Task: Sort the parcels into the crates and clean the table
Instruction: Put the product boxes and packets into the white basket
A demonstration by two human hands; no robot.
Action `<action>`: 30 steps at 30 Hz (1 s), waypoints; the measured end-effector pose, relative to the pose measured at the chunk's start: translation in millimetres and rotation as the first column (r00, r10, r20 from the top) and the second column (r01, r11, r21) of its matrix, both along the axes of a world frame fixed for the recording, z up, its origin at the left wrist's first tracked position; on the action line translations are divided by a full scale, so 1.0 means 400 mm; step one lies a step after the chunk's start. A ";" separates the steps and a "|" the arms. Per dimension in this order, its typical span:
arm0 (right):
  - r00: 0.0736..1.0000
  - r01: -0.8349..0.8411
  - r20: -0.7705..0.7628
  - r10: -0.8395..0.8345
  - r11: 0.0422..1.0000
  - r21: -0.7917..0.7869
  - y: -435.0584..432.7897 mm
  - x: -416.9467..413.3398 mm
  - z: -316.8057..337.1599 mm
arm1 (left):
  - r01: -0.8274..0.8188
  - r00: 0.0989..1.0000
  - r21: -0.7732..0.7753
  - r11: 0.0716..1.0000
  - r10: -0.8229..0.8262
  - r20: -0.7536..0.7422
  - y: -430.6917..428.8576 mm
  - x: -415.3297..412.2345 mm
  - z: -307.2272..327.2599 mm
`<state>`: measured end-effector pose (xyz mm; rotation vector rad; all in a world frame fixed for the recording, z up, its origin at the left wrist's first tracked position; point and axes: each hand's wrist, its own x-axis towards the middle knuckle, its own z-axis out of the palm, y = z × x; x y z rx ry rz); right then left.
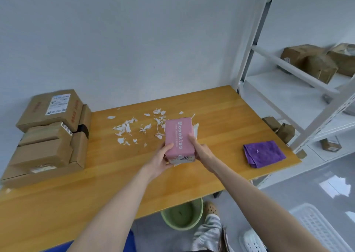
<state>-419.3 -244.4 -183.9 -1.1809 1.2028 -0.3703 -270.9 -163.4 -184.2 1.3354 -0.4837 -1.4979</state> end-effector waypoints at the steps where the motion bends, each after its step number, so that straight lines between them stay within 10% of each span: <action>1: 0.999 -0.024 0.035 0.023 1.000 0.013 0.000 0.000 0.003 | 0.010 0.999 0.008 1.000 -0.010 0.036 0.007 0.002 0.008; 9: 0.989 -0.029 0.147 0.029 1.000 -0.002 0.010 0.025 0.031 | -0.015 0.947 -0.202 0.979 0.079 0.311 0.019 0.000 0.087; 13: 0.981 -0.027 0.192 0.026 1.000 0.000 0.007 0.017 0.048 | 0.103 0.897 0.110 0.989 -0.140 0.420 0.017 0.038 0.065; 16: 0.988 -0.029 0.150 0.027 0.999 0.013 0.006 0.012 0.053 | -0.099 0.857 0.171 0.980 -0.004 0.516 0.002 0.070 0.049; 19: 0.992 -0.030 0.126 0.029 0.999 0.010 0.016 0.008 0.041 | 0.012 0.931 -0.056 0.998 0.010 0.366 -0.019 0.061 0.092; 22: 0.990 -0.003 0.144 0.001 1.000 0.017 0.023 0.003 0.031 | 0.175 0.940 0.101 0.979 -0.197 0.280 -0.035 0.052 0.103; 25: 0.994 -0.004 0.107 0.002 1.000 0.023 0.023 -0.005 0.023 | -0.011 0.905 0.283 0.959 -0.111 0.411 -0.050 0.063 0.085; 30: 0.993 0.006 0.116 -0.009 1.000 0.027 0.025 -0.006 0.019 | -0.167 0.926 -0.017 0.986 0.162 0.341 -0.090 0.066 0.119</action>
